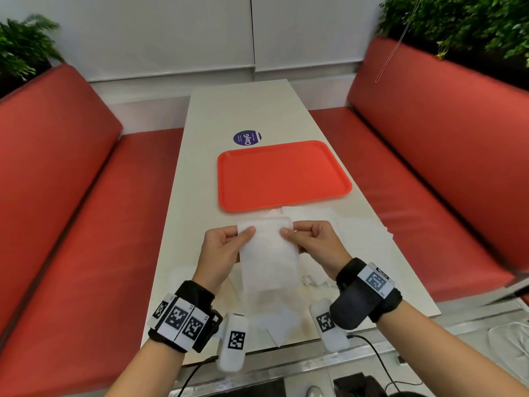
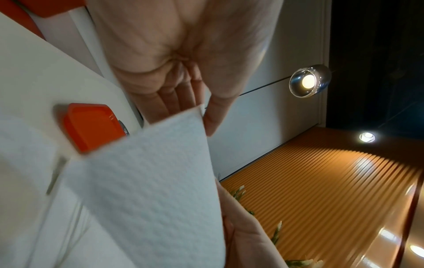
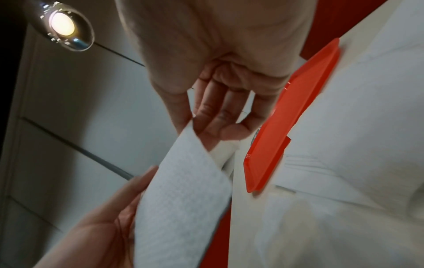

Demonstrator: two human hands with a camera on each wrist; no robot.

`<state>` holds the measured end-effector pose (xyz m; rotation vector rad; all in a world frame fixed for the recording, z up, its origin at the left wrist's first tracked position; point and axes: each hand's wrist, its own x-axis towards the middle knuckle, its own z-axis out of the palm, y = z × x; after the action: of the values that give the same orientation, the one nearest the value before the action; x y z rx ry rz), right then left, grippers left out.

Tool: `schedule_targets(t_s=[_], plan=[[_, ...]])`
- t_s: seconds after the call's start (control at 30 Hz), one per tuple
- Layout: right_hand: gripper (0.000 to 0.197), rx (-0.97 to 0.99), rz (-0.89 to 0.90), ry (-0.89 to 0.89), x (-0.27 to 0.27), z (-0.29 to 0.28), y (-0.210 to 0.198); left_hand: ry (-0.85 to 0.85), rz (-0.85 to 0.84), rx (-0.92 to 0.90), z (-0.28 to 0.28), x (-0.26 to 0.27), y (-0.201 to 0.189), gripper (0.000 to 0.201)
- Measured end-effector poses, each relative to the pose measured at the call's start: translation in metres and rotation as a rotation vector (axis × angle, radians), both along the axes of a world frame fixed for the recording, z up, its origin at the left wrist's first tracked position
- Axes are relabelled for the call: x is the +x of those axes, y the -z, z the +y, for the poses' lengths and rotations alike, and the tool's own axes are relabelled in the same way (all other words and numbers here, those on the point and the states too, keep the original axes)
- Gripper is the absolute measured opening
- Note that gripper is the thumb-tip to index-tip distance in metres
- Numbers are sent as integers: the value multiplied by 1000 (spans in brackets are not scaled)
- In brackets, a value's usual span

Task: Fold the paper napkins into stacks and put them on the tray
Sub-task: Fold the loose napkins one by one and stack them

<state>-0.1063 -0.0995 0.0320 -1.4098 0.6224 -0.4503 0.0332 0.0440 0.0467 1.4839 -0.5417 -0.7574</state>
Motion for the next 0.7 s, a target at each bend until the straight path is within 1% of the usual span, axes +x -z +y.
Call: schedule_targets(t_s=[0.07,0.17,0.3,0.4,0.43,0.53,0.57,0.63,0.7], plan=[[25,29,-14,2,-1,-2,1,64,9,19,4,5,-1,21],[28,78,-30,31,-3,-4,1,153,13,-10,11,9,-6,20],[20,172,-111,50,-3,-1,2,128,-6,-91,15,11,-10,20],[18,136,-133,43,0,1,5,130,-23,-119,16,9,-14,21],[20,115,-127,34,0,1,5,136,-28,-114,17,8,-15,22],[38,79,-131,14,0,5,-3,133,-2,-103,19,8,-18,28],[38,71,-133,2,-1,6,-6,131,21,-108,19,8,-18,27],[32,86,-116,-13,-1,6,-10,132,37,-114,20,8,-19,20],[29,145,-117,-33,-1,4,-11,120,-17,-95,20,7,-18,16]])
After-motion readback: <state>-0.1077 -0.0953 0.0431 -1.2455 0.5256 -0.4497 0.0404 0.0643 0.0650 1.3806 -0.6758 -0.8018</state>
